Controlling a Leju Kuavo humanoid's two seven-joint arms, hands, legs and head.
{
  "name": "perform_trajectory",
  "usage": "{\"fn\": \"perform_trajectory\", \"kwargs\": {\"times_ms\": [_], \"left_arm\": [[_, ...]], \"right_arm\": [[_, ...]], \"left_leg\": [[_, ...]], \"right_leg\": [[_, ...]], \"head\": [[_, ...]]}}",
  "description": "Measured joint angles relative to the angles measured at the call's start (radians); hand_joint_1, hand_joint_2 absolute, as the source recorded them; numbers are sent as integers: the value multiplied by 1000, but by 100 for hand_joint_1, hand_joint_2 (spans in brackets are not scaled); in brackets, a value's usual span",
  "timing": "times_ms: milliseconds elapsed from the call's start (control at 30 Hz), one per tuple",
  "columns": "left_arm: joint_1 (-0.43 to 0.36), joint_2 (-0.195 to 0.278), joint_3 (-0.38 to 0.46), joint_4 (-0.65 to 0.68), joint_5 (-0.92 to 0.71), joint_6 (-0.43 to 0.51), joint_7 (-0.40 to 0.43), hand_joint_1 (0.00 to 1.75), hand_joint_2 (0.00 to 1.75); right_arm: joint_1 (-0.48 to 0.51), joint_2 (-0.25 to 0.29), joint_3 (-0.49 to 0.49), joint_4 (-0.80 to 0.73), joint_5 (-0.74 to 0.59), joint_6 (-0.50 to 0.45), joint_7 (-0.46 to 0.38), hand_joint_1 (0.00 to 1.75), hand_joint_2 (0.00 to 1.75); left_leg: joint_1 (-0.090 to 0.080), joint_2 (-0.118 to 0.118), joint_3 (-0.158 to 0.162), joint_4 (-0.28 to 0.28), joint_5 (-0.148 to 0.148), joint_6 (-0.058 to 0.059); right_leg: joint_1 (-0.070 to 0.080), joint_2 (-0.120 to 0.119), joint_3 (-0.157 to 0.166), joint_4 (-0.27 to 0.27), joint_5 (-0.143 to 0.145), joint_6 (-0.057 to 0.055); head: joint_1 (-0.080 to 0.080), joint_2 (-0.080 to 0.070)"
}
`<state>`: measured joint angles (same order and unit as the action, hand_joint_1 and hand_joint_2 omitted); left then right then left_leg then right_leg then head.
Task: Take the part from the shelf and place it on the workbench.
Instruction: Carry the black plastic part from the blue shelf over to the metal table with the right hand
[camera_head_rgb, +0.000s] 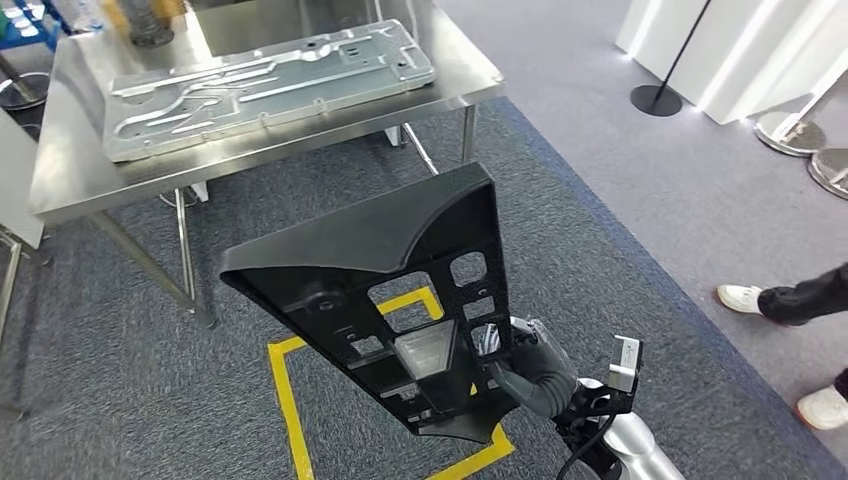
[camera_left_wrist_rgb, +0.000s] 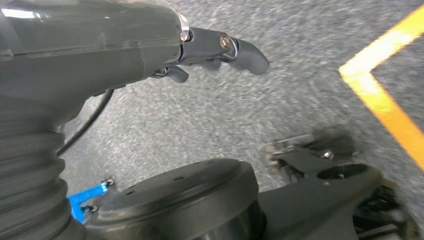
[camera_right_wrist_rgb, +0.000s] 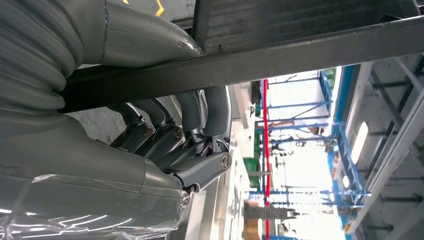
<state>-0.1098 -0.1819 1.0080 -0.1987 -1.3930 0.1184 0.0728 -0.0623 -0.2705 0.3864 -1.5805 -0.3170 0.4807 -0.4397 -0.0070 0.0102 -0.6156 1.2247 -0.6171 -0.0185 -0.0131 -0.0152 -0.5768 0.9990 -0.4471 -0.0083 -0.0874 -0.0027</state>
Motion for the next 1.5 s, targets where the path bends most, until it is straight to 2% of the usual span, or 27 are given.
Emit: {"fn": "perform_trajectory", "kwargs": {"times_ms": [33, 67, 100, 167, 233, 333, 400, 500, 533, 567, 600, 667, 700, 767, 867, 900, 933, 1000, 1067, 1100, 1133, 1200, 1267, 1333, 1400, 1433, 1500], "left_arm": [[-2, 0, 1, 0, 3, 4, -8, 0, 175], [-3, 0, 3, 0, 4, 10, -20, 0, 175], [-2, 0, 3, 0, 3, 17, -35, 0, 175], [6, 1, 3, 0, 1, 33, -71, 0, 175], [14, 1, 3, 0, 1, 48, -108, 0, 175], [18, 2, 3, 0, 1, 61, -142, 0, 175], [18, 3, 3, 0, 0, 66, -146, 0, 175], [18, 4, 3, 0, -2, 66, -141, 0, 175], [18, 5, 3, 0, -2, 64, -136, 0, 175], [18, 5, 3, 0, -3, 61, -131, 0, 175], [18, 5, 3, 0, -3, 58, -125, 0, 175], [19, 4, 3, 0, -2, 53, -113, 0, 175], [19, 4, 3, 0, -2, 51, -107, 0, 175], [19, 3, 4, 0, 0, 50, -98, 0, 175], [18, 1, 4, 0, 1, 49, -94, 0, 175], [17, 0, 4, 0, 1, 49, -93, 0, 175], [16, -1, 4, 0, 1, 49, -93, 0, 175], [15, -2, 5, 0, 4, 48, -94, 0, 175], [10, -3, 5, 0, 7, 47, -95, 0, 175], [8, -3, 5, 0, 8, 46, -95, 0, 175], [8, -3, 5, 0, 8, 46, -95, 0, 175], [11, -3, 5, 0, 8, 46, -93, 0, 175], [14, -2, 5, 0, 8, 46, -92, 0, 175], [16, -3, 6, 0, 7, 46, -92, 0, 175], [16, -5, 6, 0, 4, 47, -94, 0, 175], [15, -6, 5, 0, 2, 48, -95, 0, 175], [15, -7, 5, 0, -2, 49, -97, 0, 175]], "right_arm": [[1, 0, 0, 1, 0, -6, 0, 175, 175], [2, 0, 1, 1, 0, -13, 0, 175, 175], [4, 0, 1, 2, 0, -21, 0, 175, 175], [10, 0, 0, 1, 1, -31, 0, 175, 175], [18, 0, -4, -1, 6, -33, -2, 175, 175], [34, 0, -11, -6, 14, -35, -5, 175, 175], [39, 4, -16, -8, 18, -41, -8, 175, 175], [47, 9, -23, -12, 24, -50, -14, 175, 175], [52, 9, -25, -13, 27, -52, -15, 175, 175], [58, 9, -25, -14, 30, -55, -15, 175, 175], [63, 9, -25, -15, 32, -58, -15, 175, 175], [67, 9, -26, -20, 34, -61, -15, 175, 175], [68, 10, -27, -22, 34, -62, -15, 175, 175], [69, 11, -28, -25, 35, -62, -15, 175, 175], [70, 12, -29, -30, 36, -62, -15, 175, 175], [69, 12, -29, -32, 36, -61, -15, 175, 175], [68, 11, -29, -34, 36, -61, -15, 175, 175], [68, 9, -29, -36, 36, -61, -15, 175, 175], [69, 8, -29, -36, 36, -61, -15, 175, 175], [70, 8, -28, -36, 36, -61, -15, 175, 175], [70, 8, -28, -36, 36, -61, -15, 175, 175], [70, 8, -28, -36, 36, -61, -15, 175, 175], [71, 8, -28, -36, 36, -61, -15, 175, 175], [73, 8, -27, -37, 36, -61, -15, 175, 175], [73, 9, -26, -37, 37, -61, -15, 175, 175], [72, 10, -26, -37, 36, -62, -16, 175, 175], [72, 12, -26, -37, 36, -66, -16, 175, 175]], "left_leg": [[0, -2, -22, 47, -11, -1], [0, -2, -29, 60, -4, 0], [1, -2, -18, 32, 24, 1], [2, -11, 34, -95, 99, 6], [3, -27, 70, -196, 130, 16], [2, -32, 77, -225, 127, 40], [5, -28, 88, -229, 129, 51], [4, -21, 95, -230, 127, 57], [4, -19, 98, -230, 125, 58], [4, -18, 101, -230, 121, 57], [4, -17, 107, -230, 117, 55], [4, -15, 122, -230, 105, 49], [4, -13, 129, -229, 99, 44], [2, -9, 136, -227, 88, 32], [2, -2, 148, -213, 76, 13], [3, -1, 140, -191, 64, 8], [5, -2, 122, -152, 43, 4], [6, -4, 51, -29, -12, -2], [7, -5, -9, 52, -33, -2], [6, -5, -16, 44, -13, 1], [5, -5, -4, -2, 25, 6], [-2, -7, 37, -132, 103, 22], [-11, -11, 57, -204, 120, 38], [-14, -13, 64, -224, 122, 53], [-8, -12, 84, -244, 142, 63], [-5, -11, 92, -249, 147, 64], [-2, -10, 97, -252, 150, 64]], "right_leg": [[1, 7, 1, 0, -1, -1], [1, 15, 2, 1, -1, -1], [1, 23, 4, 2, -2, 0], [0, 36, 6, 5, -7, 5], [2, 45, 1, 10, -11, 16], [2, 49, -4, 19, -4, 35], [0, 37, -17, 53, -20, 44], [-4, 24, -106, 222, -97, 54], [-6, 23, -138, 273, -111, 55], [-8, 23, -156, 294, -108, 56], [-9, 21, -155, 276, -84, 56], [-11, 11, -109, 153, -3, 54], [-8, 4, -86, 92, 16, 50], [1, -6, -66, 36, 23, 36], [5, 1, -54, 29, 23, 11], [4, 3, -46, 25, 21, 4], [3, 4, -40, 23, 19, -2], [6, 6, -35, 21, 14, -11], [12, 9, -32, 23, 8, -15], [15, 11, -29, 24, 6, -16], [17, 14, -25, 24, 3, -16], [20, 19, -18, 24, -1, -15], [18, 23, -18, 22, -2, -8], [15, 24, -18, 30, 9, 6], [13, 23, -19, 52, 6, 18], [11, 22, -29, 77, -13, 23], [1, 21, -78, 174, -73, 35]], "head": [[0, 0], [0, 0], [0, 0], [0, 0], [0, 0], [0, 0], [0, 0], [0, 0], [0, 0], [0, 0], [0, 0], [0, 0], [0, 0], [0, 0], [0, 0], [0, 0], [0, 0], [0, 0], [0, 0], [0, 0], [0, 0], [0, 0], [0, 0], [0, 0], [0, 0], [0, 0], [0, 0]]}}
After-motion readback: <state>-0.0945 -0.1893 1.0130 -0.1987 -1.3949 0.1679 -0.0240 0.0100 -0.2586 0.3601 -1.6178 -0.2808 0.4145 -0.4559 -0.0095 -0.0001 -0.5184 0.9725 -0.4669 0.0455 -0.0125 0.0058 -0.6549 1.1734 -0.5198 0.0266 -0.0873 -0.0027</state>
